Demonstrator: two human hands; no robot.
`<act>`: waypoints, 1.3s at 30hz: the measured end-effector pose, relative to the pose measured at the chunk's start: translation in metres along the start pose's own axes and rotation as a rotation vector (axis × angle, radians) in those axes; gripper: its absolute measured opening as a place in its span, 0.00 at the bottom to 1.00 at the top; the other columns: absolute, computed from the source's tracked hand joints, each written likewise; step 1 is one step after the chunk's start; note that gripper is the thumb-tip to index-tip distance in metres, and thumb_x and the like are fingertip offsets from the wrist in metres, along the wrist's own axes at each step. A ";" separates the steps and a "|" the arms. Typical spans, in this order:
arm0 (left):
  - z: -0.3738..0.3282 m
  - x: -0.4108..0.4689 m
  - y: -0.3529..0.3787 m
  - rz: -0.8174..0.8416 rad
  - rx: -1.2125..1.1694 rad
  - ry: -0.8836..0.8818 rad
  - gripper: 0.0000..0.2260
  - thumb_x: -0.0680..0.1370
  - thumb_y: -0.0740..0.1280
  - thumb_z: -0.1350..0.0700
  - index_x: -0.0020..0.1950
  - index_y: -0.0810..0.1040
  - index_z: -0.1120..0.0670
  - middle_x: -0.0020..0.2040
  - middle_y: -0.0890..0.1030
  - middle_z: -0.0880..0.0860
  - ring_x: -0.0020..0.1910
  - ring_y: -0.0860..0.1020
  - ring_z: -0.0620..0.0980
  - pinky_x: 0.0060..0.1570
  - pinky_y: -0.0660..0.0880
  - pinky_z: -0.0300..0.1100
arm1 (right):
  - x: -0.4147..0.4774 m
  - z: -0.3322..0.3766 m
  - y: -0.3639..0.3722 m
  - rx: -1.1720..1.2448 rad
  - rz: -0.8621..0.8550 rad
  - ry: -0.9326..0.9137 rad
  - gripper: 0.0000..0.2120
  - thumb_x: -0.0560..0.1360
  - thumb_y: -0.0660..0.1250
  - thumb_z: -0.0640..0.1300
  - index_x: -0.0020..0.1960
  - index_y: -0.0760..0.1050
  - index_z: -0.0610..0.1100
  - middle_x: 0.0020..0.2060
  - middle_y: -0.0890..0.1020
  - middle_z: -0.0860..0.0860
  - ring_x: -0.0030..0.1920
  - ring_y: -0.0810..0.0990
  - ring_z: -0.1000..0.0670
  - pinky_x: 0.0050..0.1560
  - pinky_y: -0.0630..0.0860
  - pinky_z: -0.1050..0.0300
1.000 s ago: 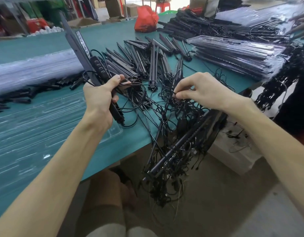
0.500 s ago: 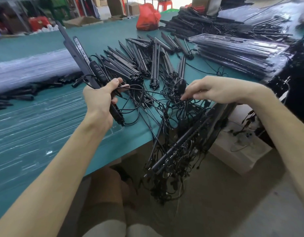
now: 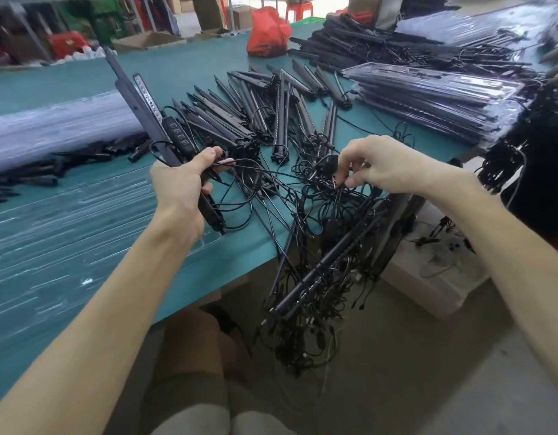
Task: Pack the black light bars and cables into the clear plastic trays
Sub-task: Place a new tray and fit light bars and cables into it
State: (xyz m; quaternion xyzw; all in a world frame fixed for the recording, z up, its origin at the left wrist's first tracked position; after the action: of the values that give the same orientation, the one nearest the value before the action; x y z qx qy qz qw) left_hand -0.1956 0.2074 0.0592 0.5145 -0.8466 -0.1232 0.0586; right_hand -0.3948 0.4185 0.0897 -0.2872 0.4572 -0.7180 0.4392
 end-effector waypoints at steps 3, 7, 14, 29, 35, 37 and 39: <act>0.000 0.000 0.000 -0.002 0.003 -0.001 0.25 0.77 0.72 0.63 0.69 0.67 0.72 0.46 0.87 0.54 0.38 0.85 0.49 0.23 0.64 0.35 | 0.000 -0.003 0.001 -0.022 0.007 -0.002 0.13 0.76 0.71 0.34 0.44 0.80 0.52 0.43 0.80 0.53 0.44 0.77 0.55 0.45 0.70 0.57; 0.002 0.002 -0.002 -0.006 0.000 -0.018 0.25 0.77 0.73 0.62 0.69 0.68 0.71 0.46 0.87 0.53 0.42 0.82 0.51 0.24 0.65 0.35 | -0.003 -0.009 0.001 -0.004 0.013 -0.032 0.09 0.79 0.69 0.40 0.48 0.81 0.54 0.46 0.78 0.54 0.47 0.75 0.58 0.50 0.70 0.57; 0.005 0.004 -0.001 -0.029 0.005 -0.038 0.24 0.77 0.73 0.61 0.68 0.70 0.69 0.46 0.87 0.52 0.40 0.80 0.50 0.25 0.66 0.35 | -0.012 -0.021 -0.005 -0.049 -0.079 -0.002 0.13 0.82 0.63 0.52 0.46 0.83 0.50 0.34 0.81 0.48 0.34 0.77 0.54 0.38 0.69 0.62; 0.003 0.003 0.004 0.058 0.097 -0.026 0.22 0.78 0.73 0.59 0.68 0.71 0.66 0.48 0.87 0.50 0.47 0.86 0.51 0.32 0.68 0.37 | -0.026 0.006 0.010 0.353 -0.089 -0.080 0.08 0.76 0.72 0.51 0.51 0.86 0.49 0.39 0.86 0.48 0.37 0.78 0.48 0.42 0.72 0.60; -0.003 -0.011 0.017 0.275 0.123 0.019 0.08 0.75 0.75 0.60 0.52 0.79 0.58 0.52 0.86 0.56 0.49 0.86 0.54 0.26 0.67 0.34 | -0.021 0.022 0.020 0.071 -0.370 -0.081 0.10 0.73 0.74 0.55 0.51 0.86 0.51 0.36 0.80 0.58 0.43 0.69 0.57 0.43 0.63 0.69; -0.004 -0.014 0.021 0.325 0.122 0.027 0.10 0.75 0.76 0.59 0.52 0.79 0.58 0.50 0.85 0.56 0.50 0.86 0.56 0.25 0.67 0.34 | -0.019 0.028 0.021 0.054 -0.405 -0.106 0.11 0.76 0.72 0.53 0.54 0.85 0.49 0.40 0.81 0.56 0.45 0.69 0.54 0.45 0.63 0.70; -0.004 -0.018 0.025 0.350 0.141 0.022 0.14 0.74 0.77 0.59 0.56 0.78 0.60 0.48 0.86 0.53 0.49 0.86 0.55 0.25 0.68 0.34 | -0.017 0.031 0.021 0.103 -0.421 -0.124 0.10 0.79 0.70 0.49 0.56 0.85 0.45 0.41 0.80 0.57 0.43 0.73 0.60 0.45 0.66 0.73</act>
State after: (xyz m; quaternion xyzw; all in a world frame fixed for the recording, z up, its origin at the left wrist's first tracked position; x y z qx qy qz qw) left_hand -0.2079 0.2334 0.0707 0.3633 -0.9291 -0.0457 0.0520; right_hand -0.3544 0.4171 0.0837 -0.3970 0.3223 -0.7972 0.3211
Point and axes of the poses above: each hand's wrist, its own x-axis towards the middle knuckle, its own y-axis out of the palm, z = x × y, the point moved 2 cm from there along x, towards the middle knuckle
